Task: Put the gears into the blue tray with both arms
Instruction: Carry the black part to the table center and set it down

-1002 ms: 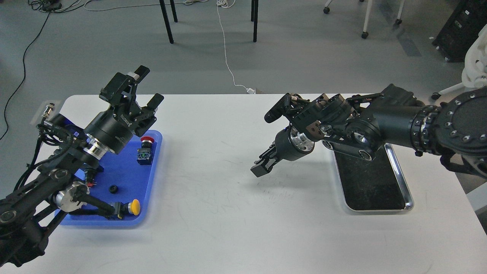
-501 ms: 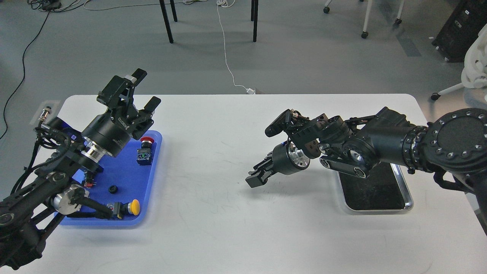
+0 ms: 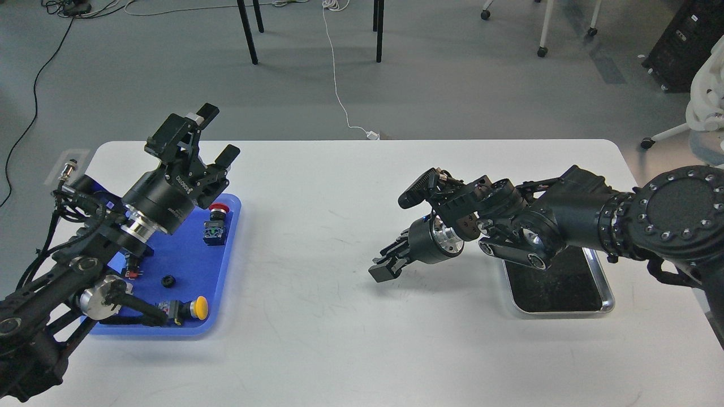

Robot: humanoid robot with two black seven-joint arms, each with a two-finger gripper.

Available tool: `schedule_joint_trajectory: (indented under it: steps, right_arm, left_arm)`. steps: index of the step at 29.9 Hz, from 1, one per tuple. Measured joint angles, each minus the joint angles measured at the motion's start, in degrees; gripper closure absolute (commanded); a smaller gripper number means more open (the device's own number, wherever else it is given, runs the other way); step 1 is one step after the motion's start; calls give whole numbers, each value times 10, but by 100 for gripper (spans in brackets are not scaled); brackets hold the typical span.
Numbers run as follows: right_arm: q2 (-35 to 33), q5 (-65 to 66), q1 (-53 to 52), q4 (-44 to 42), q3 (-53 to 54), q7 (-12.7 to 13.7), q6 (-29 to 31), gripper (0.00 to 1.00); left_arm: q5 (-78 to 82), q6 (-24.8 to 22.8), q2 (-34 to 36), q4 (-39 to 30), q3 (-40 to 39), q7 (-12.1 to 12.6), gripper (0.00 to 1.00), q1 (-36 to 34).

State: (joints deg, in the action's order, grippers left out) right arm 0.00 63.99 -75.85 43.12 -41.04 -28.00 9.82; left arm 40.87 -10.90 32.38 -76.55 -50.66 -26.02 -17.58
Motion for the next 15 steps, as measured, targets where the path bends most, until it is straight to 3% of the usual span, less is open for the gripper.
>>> schedule_joint_trajectory:
  steps: [9, 15]
  right_arm:
    - [0, -34, 0, 0, 7, 0, -5, 8]
    - [-3, -92, -8, 7, 54, 0, -4, 4]
  left_arm:
    - [1, 0, 0, 0, 1, 0, 2, 0]
    - [1, 0, 0, 0, 1, 0, 2, 0]
